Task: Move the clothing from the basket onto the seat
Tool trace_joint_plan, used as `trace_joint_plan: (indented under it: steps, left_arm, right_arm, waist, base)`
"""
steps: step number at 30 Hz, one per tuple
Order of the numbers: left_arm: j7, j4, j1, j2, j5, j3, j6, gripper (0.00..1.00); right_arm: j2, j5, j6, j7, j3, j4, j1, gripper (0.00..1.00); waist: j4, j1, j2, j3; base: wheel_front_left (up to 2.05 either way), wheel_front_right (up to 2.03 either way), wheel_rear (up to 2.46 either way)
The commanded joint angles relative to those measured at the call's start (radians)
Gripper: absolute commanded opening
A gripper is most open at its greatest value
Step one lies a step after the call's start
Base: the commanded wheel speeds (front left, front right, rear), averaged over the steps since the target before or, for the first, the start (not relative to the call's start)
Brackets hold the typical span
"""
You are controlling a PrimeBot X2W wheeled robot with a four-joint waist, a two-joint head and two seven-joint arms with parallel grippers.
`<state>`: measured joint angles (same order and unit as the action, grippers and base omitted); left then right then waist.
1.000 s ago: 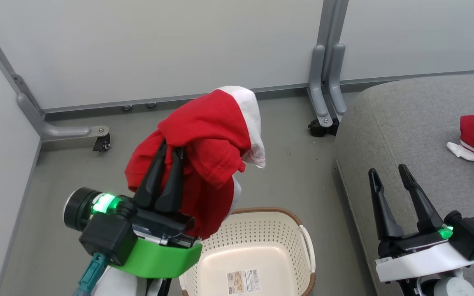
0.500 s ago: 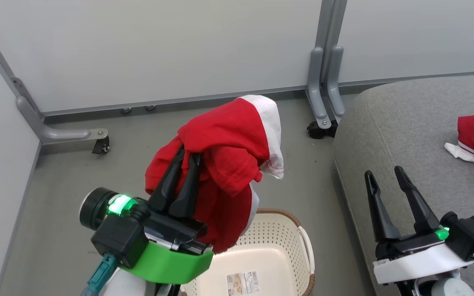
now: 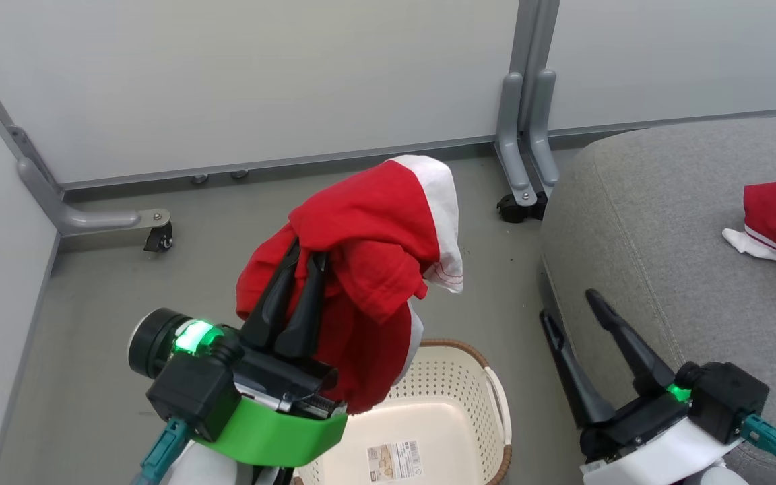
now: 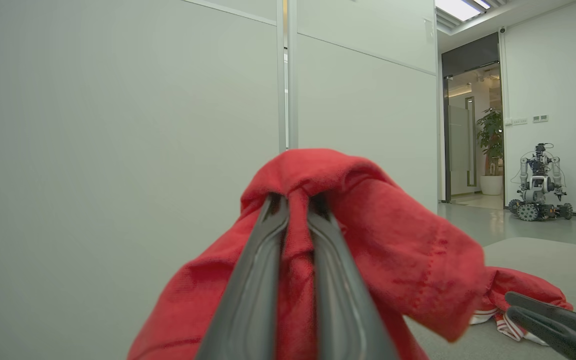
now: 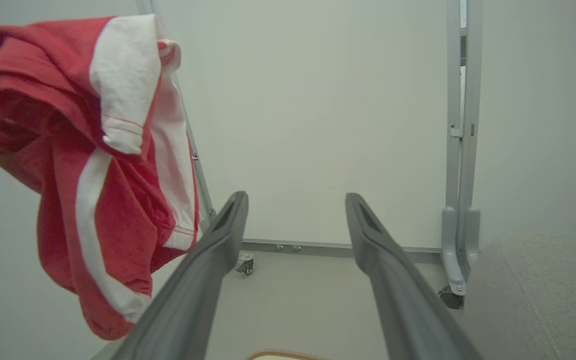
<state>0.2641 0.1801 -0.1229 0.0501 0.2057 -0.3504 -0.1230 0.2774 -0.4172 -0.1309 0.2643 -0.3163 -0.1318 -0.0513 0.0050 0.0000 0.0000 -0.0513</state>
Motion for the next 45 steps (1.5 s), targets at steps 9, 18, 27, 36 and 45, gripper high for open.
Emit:
trace_joint_plan:
  steps: [9, 18, 27, 36, 45]
  left_arm:
    - [0.0, 0.004, -0.003, 0.001, -0.007, -0.019, -0.004, 0.0]
    - [0.0, 0.002, -0.018, 0.001, -0.002, -0.049, -0.002, 0.0]
    - [0.0, -0.009, -0.04, 0.001, 0.006, -0.107, 0.001, 0.0]
    - [0.0, -0.013, -0.049, 0.001, 0.015, -0.155, 0.005, 0.0]
    - [0.0, -0.02, -0.053, 0.001, 0.018, -0.182, 0.004, 0.0]
  right_arm:
    - [0.138, -0.057, 0.001, 0.0, -0.235, -0.042, 0.075, 1.0]
    - [0.147, -0.087, 0.001, 0.0, -0.355, -0.031, 0.149, 1.0]
    - [0.122, -0.128, 0.001, 0.0, -0.425, 0.03, 0.215, 1.0]
    - [0.089, -0.09, 0.001, 0.0, -0.464, 0.111, 0.275, 1.0]
    - [0.049, -0.064, 0.001, 0.0, -0.483, 0.178, 0.315, 1.0]
  waist:
    - [0.002, 0.0, 0.0, 0.014]
    - [0.022, 0.0, 0.0, 0.021]
    - [0.051, 0.0, 0.0, 0.024]
    - [0.069, 0.0, 0.0, 0.024]
    - [0.085, 0.0, 0.0, 0.02]
  base:
    - [0.0, 0.0, 0.0]
    - [0.0, 0.0, 0.0]
    - [0.0, 0.0, 0.0]
    - [0.0, 0.0, 0.0]
    - [0.0, 0.0, 0.0]
